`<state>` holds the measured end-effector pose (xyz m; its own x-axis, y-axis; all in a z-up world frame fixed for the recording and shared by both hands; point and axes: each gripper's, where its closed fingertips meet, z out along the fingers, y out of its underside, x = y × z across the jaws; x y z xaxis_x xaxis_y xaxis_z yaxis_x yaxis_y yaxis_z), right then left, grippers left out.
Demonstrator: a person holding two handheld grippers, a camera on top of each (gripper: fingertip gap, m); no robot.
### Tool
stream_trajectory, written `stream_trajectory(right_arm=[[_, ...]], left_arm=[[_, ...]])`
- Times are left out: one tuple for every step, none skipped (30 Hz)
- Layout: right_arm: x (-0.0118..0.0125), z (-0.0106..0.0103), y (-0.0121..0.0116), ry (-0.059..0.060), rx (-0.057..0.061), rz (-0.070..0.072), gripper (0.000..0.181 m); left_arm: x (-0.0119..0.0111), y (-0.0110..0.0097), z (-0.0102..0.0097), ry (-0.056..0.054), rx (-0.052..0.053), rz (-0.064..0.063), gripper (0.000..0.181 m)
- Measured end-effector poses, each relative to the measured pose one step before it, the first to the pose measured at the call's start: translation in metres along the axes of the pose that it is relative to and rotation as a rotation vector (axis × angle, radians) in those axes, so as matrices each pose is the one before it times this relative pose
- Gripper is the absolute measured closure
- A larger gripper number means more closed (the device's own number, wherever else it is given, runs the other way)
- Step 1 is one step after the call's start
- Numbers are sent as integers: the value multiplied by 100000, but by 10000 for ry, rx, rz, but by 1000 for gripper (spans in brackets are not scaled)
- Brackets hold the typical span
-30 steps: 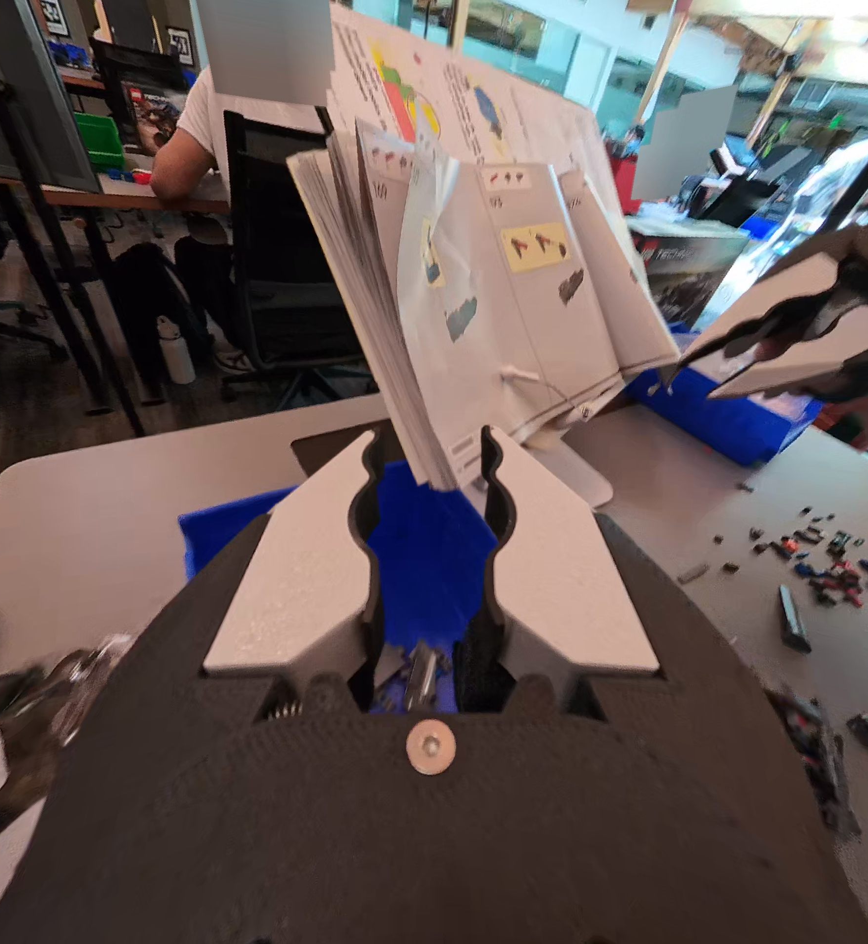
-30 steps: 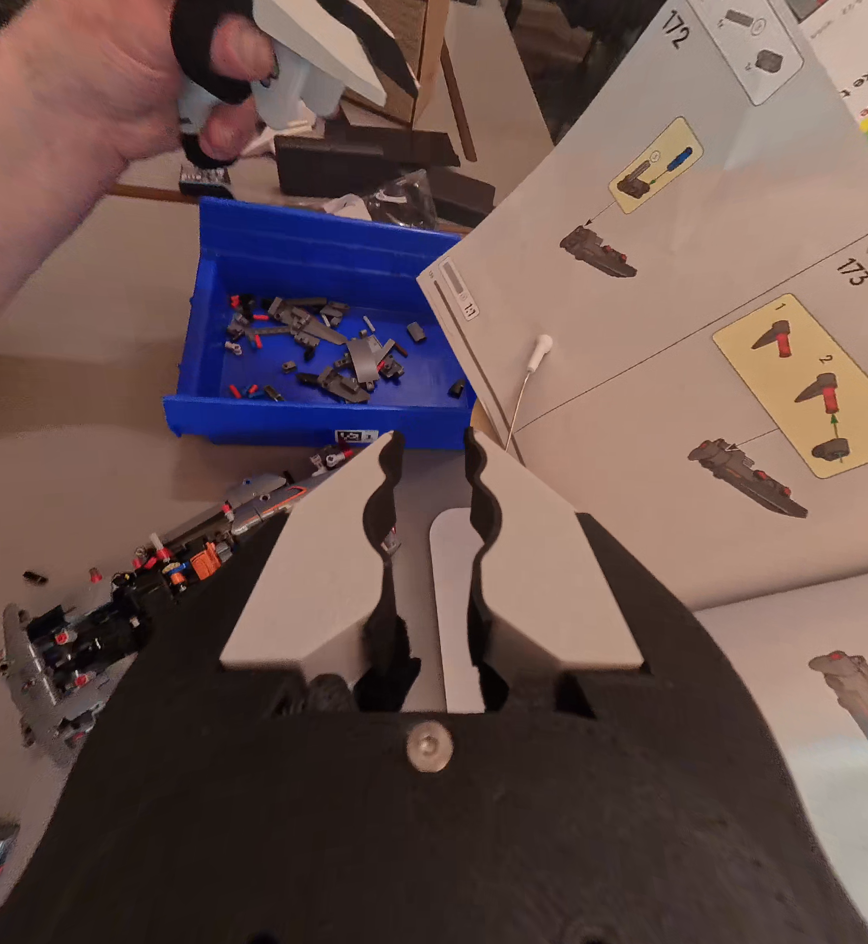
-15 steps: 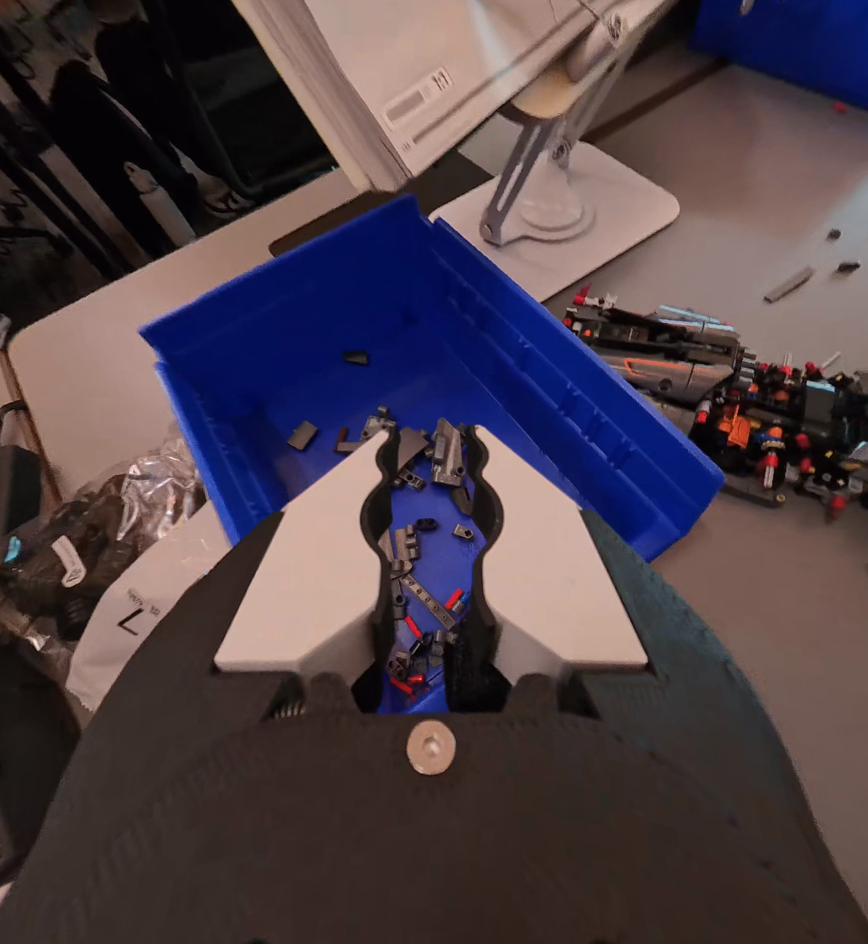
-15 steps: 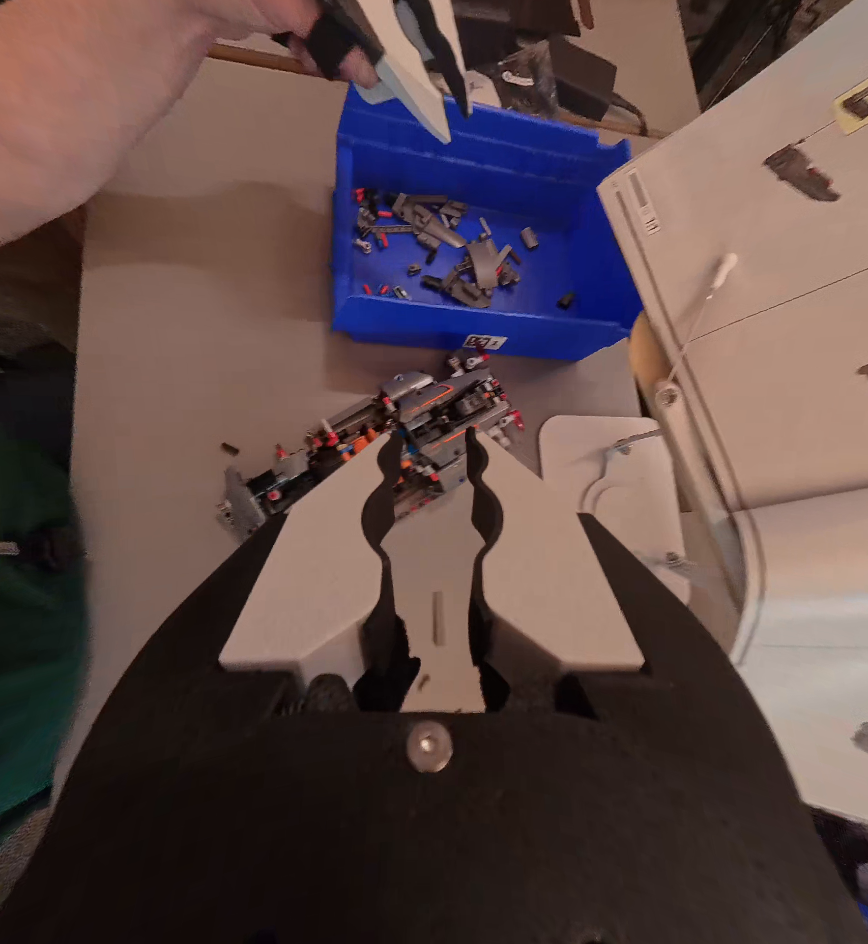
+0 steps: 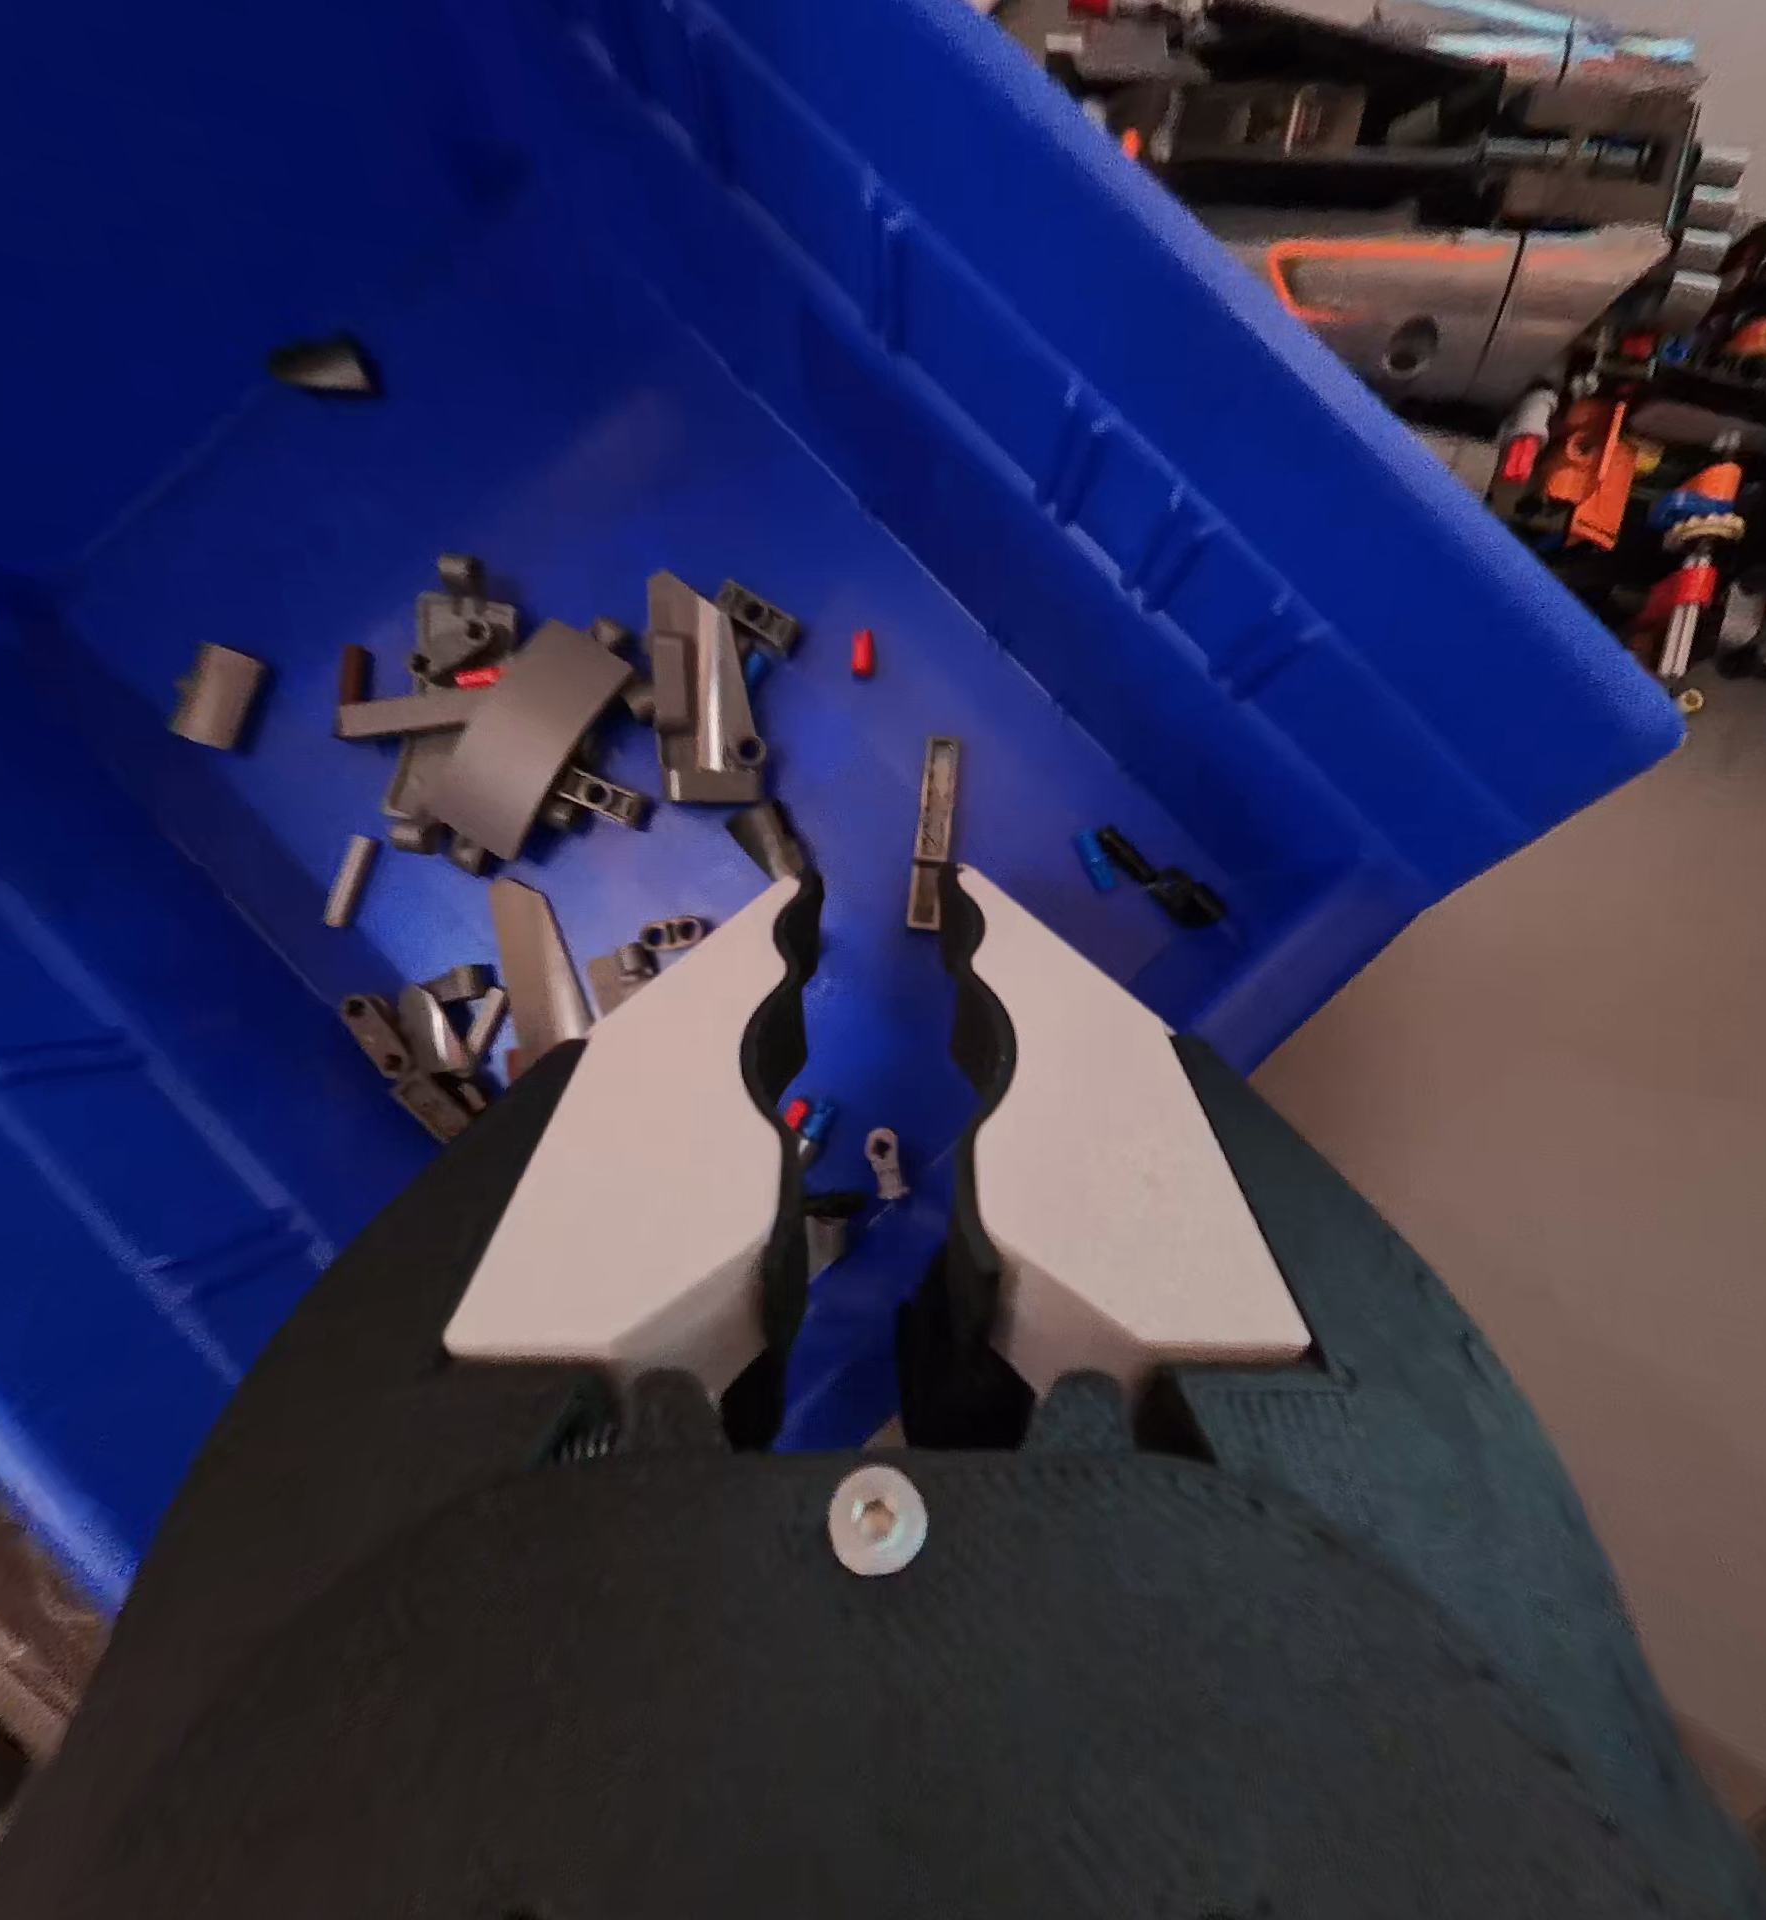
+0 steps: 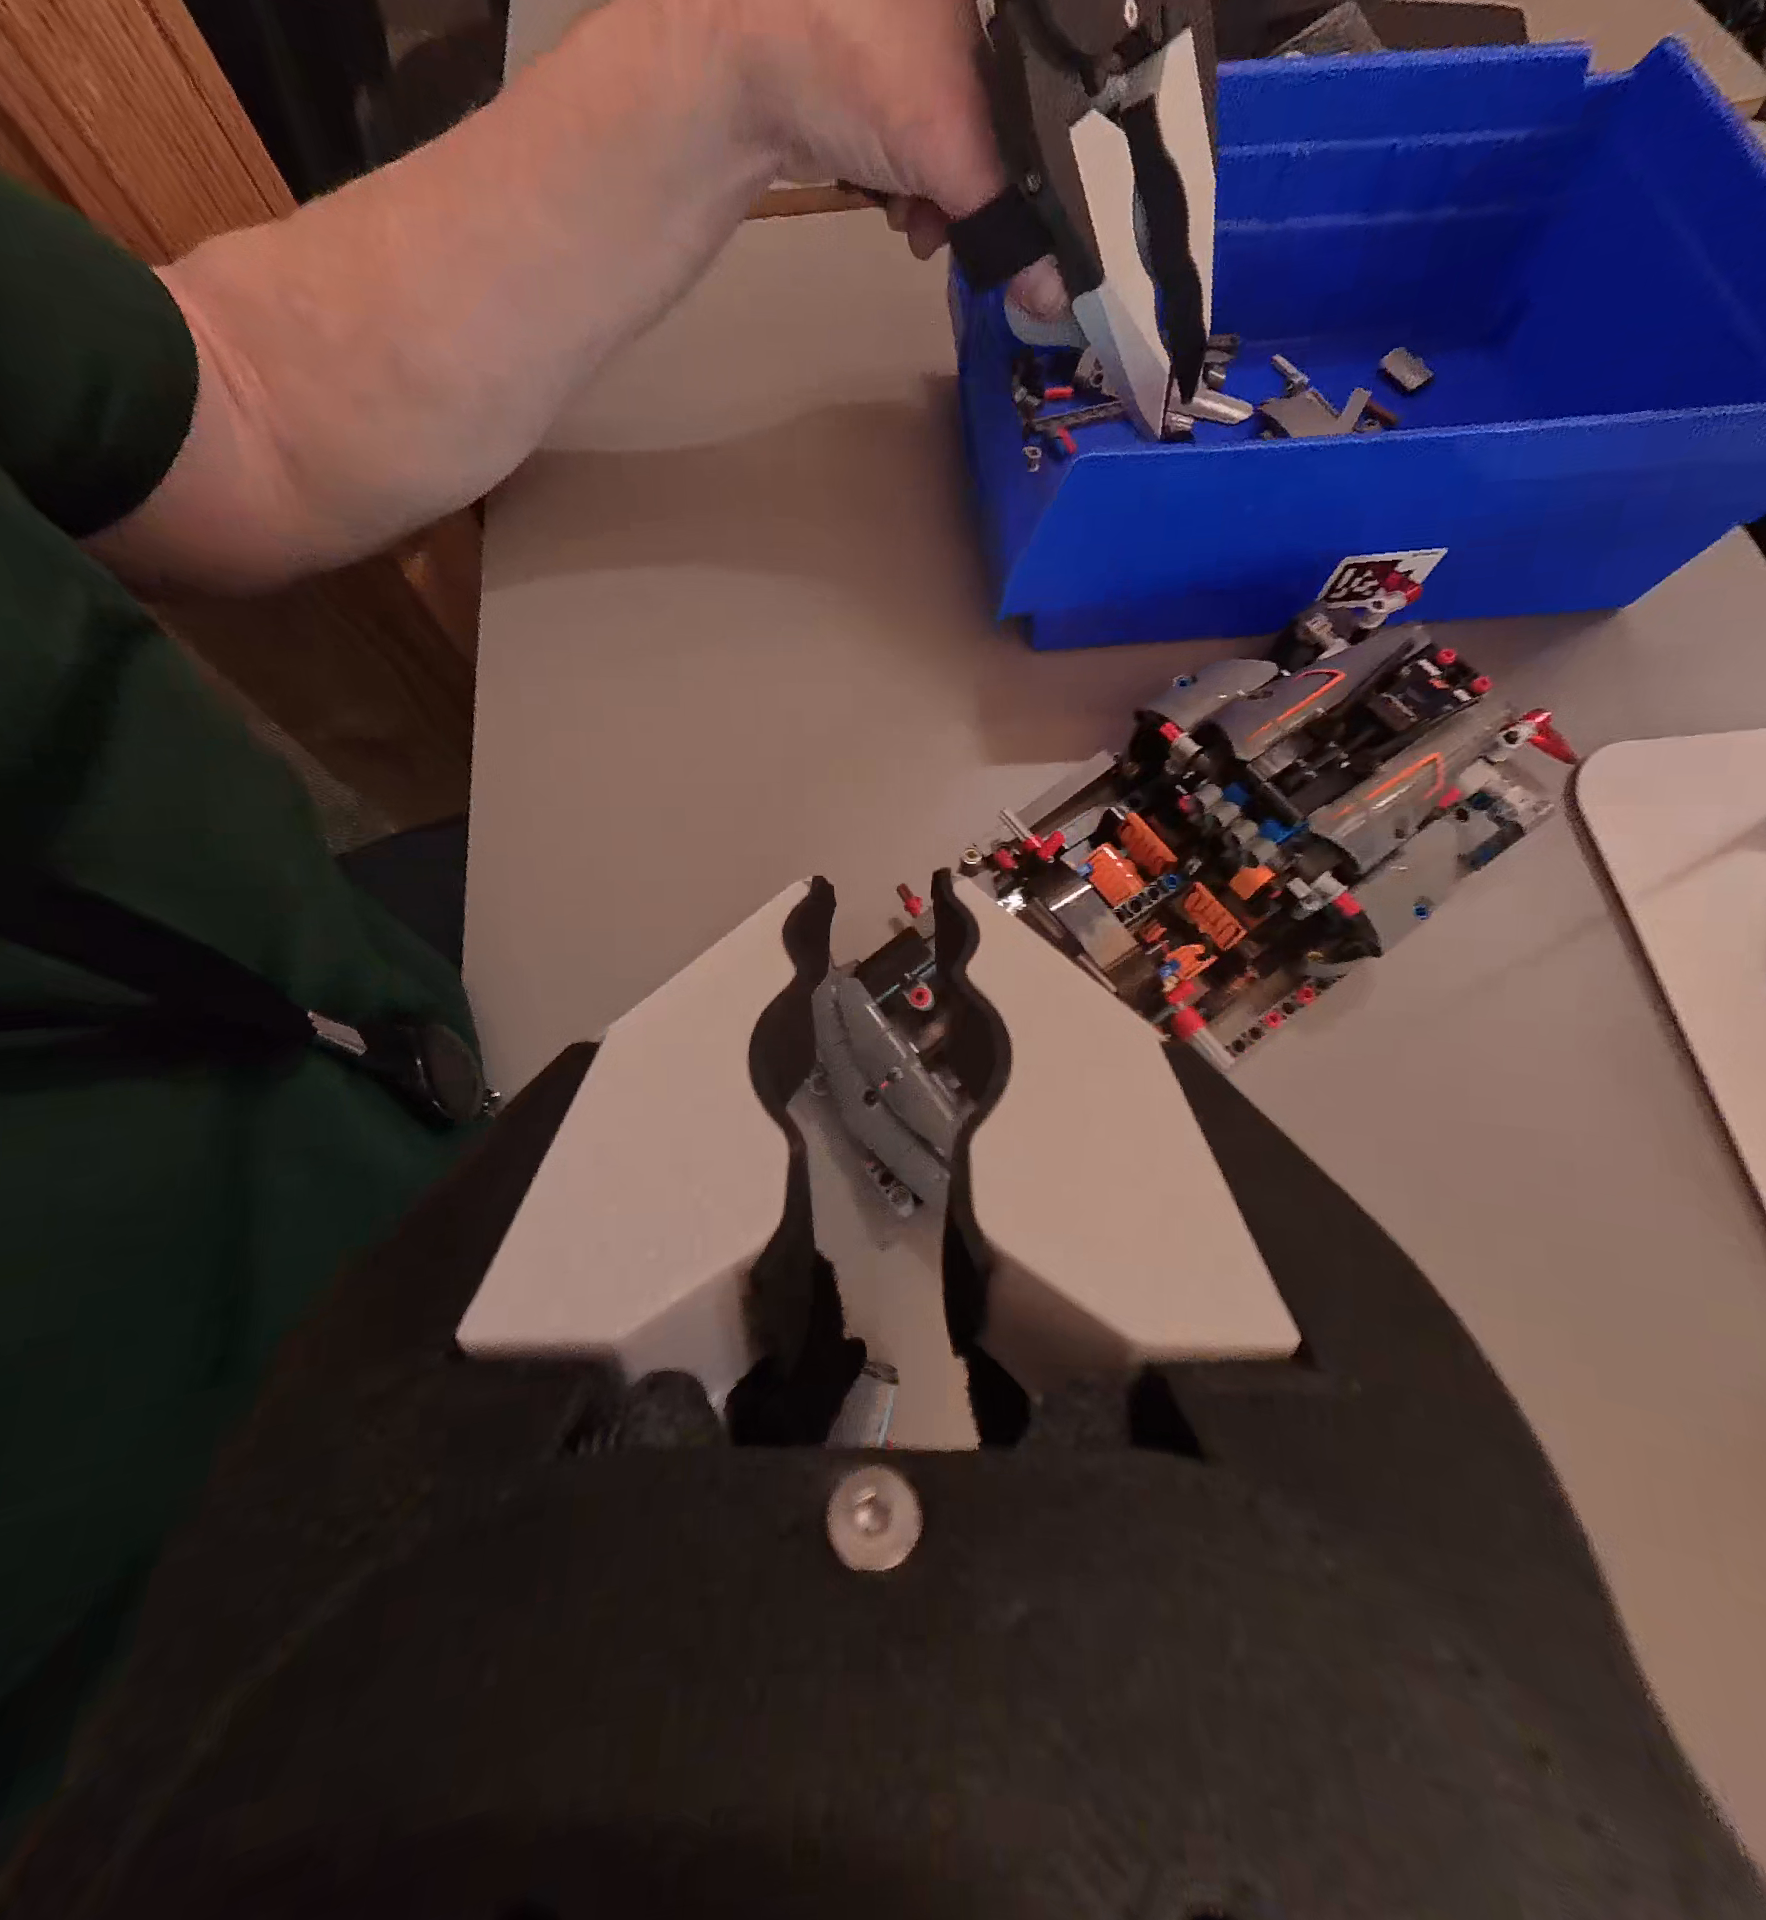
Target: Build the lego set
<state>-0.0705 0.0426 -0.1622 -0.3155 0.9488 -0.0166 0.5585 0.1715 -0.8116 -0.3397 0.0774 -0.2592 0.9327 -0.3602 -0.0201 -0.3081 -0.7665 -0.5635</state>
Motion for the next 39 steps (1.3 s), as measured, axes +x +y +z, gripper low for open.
stream_trajectory(right_arm=[[-270, 147, 108, -92, 144, 96, 164], [-236, 143, 52, -115, 163, 114, 165], [-249, 187, 111, -177, 111, 128, 165], [-176, 221, 195, -171, 43, 117, 165], [-87, 250, 217, -125, 25, 68, 165], [-81, 252, 194, -112, 27, 34, 166], [-131, 255, 148, -142, 23, 33, 166], [-175, 231, 72, -145, 40, 8, 165], [-155, 183, 12, -107, 57, -32, 166], [-134, 151, -1, -67, 52, -57, 166], [-89, 91, 32, -46, 30, -58, 166], [-58, 60, 65, -32, 22, -33, 166], [-19, 5, 57, -21, 46, -4, 166], [-53, -27, 6, -29, 93, 15, 166], [-133, -18, -8, -71, 112, 41, 167], [-169, 14, 35, -99, 94, 51, 167], [-134, 57, 114, -77, 49, 45, 167], [-94, 80, 166, -42, 11, 29, 167], [-60, 94, 176, -32, 4, 17, 167], [-82, 106, 146, -44, 5, 19, 167], [-118, 98, 105, -60, 19, 13, 167], [-132, 85, 64, -56, 26, 1, 167], [-84, 69, 36, -37, 25, -5, 167], [-79, 64, 30, -32, 23, -5, 167], [-70, 47, 10, -36, 26, -4, 167], [-70, 44, 15, -29, 25, -8, 167], [-45, 42, 37, -20, 13, -6, 167], [-38, 54, 63, -24, 1, 7, 167], [-52, 49, 79, -29, -1, 14, 167], [-35, 31, 59, -12, 7, 5, 167], [-13, 2, 42, 8, 18, 2, 167], [-14, -4, 44, 3, 17, 7, 167], [-15, -16, 33, -7, 19, 12, 167], [-22, -37, 18, -5, 24, 8, 167], [-3, -41, 17, -1, 26, 2, 167], [-6, -33, 4, -7, 22, 3, 167], [-4, -32, 22, -15, 12, 6, 167], [9, -7, 29, -13, 3, 1, 167], [22, -7, 30, -5, 2, -4, 167]], left_arm=[[458, 638, 443, 98, -220, -44, 163], [406, 715, 424, 42, -249, -22, 165], [524, 270, 115, 158, -23, -97, 174], [536, -332, -198, 183, 378, -124, 175], [257, 383, -39, 11, -117, 11, 176], [-122, 456, 68, -202, -204, 19, 173], [-11, 28, -41, -93, 9, -31, 173], [125, 93, -47, 45, -69, -75, 175], [181, 214, -24, 63, -157, 20, 179], [212, 206, 15, 73, -164, 7, 179], [72, 68, -9, -10, -51, -24, 179], [52, 64, -8, -40, -18, -32, 179], [144, 105, -28, -3, -38, -20, 180], [225, 155, -64, 24, -52, 14, 181], [219, 126, -59, -12, -10, 48, 181], [64, 211, -72, -96, -62, -20, 181], [65, 273, -82, -112, -101, 4, 181], [178, 311, -90, -62, -107, 77, 181], [333, 301, -108, 44, -67, 73, 181], [338, 312, -134, 64, -38, 7, 181], [238, 286, -141, 11, -2, -55, 181], [181, 305, -151, -5, -6, -107, 181], [325, 304, -148, 59, -1, -36, 181], [408, 319, -155, 119, -18, -40, 181], [357, 294, -150, 76, -7, -70, 181], [261, 291, -121, -12, -13, -49, 181], [288, 327, -113, -19, -31, -15, 181], [338, 327, -123, 7, -33, -33, 181], [252, 325, -113, -21, -35, -63, 181], [213, 287, -126, -26, 3, -50, 181], [309, 314, -143, 72, 4, -84, 181], [296, 309, -156, 98, 3, -106, 181], [183, 274, -135, 22, 33, -80, 181], [174, 228, -124, 24, 37, -71, 181], [229, 246, -111, 64, 0, -49, 181], [237, 226, -102, 79, -10, -49, 181], [218, 219, -75, 68, -47, -35, 181], [125, 167, -30, -7, -42, 24, 181], [31, 79, -24, -57, -2, 9, 181]])
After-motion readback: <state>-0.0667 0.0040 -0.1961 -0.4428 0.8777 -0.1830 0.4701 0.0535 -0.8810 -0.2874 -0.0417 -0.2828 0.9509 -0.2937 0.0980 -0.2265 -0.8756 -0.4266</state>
